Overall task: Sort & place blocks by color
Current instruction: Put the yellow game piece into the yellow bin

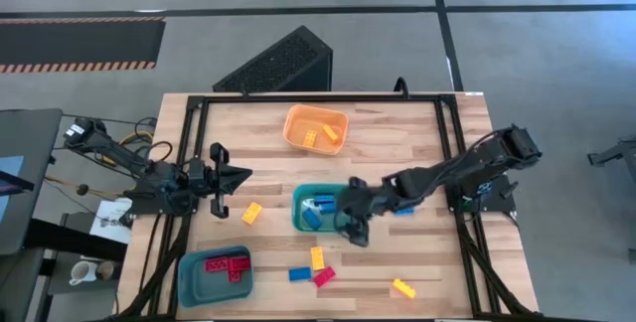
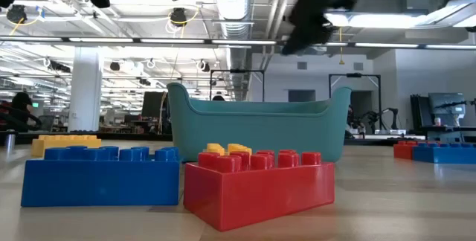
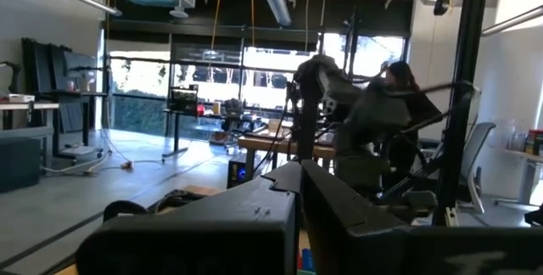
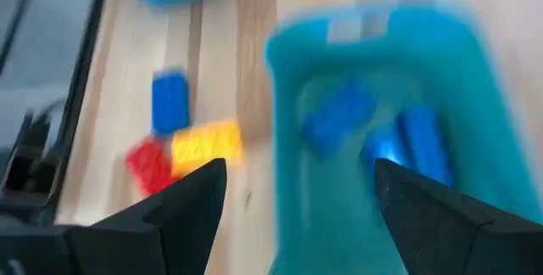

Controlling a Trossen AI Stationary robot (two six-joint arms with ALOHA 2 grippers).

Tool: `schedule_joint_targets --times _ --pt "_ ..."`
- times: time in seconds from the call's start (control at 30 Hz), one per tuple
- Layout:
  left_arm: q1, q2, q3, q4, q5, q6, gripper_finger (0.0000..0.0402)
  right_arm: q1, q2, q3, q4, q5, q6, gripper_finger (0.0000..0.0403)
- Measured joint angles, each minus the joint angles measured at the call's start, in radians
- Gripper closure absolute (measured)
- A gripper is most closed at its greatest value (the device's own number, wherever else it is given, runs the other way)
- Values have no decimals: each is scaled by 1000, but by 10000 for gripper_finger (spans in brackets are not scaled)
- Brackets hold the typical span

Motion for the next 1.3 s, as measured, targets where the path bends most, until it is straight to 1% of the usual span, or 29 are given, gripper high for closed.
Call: schedule_joint_targets --times 0.1,0.3,0.47,0.6,0.7,0.77,0.87,1.0,1.1,1.23,1.3 --pt "0 0 0 0 0 2 400 52 0 38 -133 4 104 85" --pt "0 0 0 4 0 8 400 178 0 43 -199 6 306 85" --pt "0 0 0 25 0 9 400 299 0 43 -294 2 563 85" --pt "0 0 0 44 0 15 400 394 0 43 -313 33 759 85" --pt "0 0 0 48 1 27 400 446 0 43 -313 42 871 85" --pt "0 0 0 48 3 26 400 470 0 43 -308 73 933 85" --pt "0 0 0 46 11 24 400 494 0 43 -256 133 964 85" --pt "0 0 0 45 11 11 400 504 37 43 -257 131 997 89" --pt "0 0 0 46 11 10 400 520 86 42 -259 85 1007 95" --pt "0 0 0 47 11 9 400 533 168 43 -259 -11 1036 104" --pt "0 0 0 47 12 4 400 545 192 52 -261 -27 1052 108"
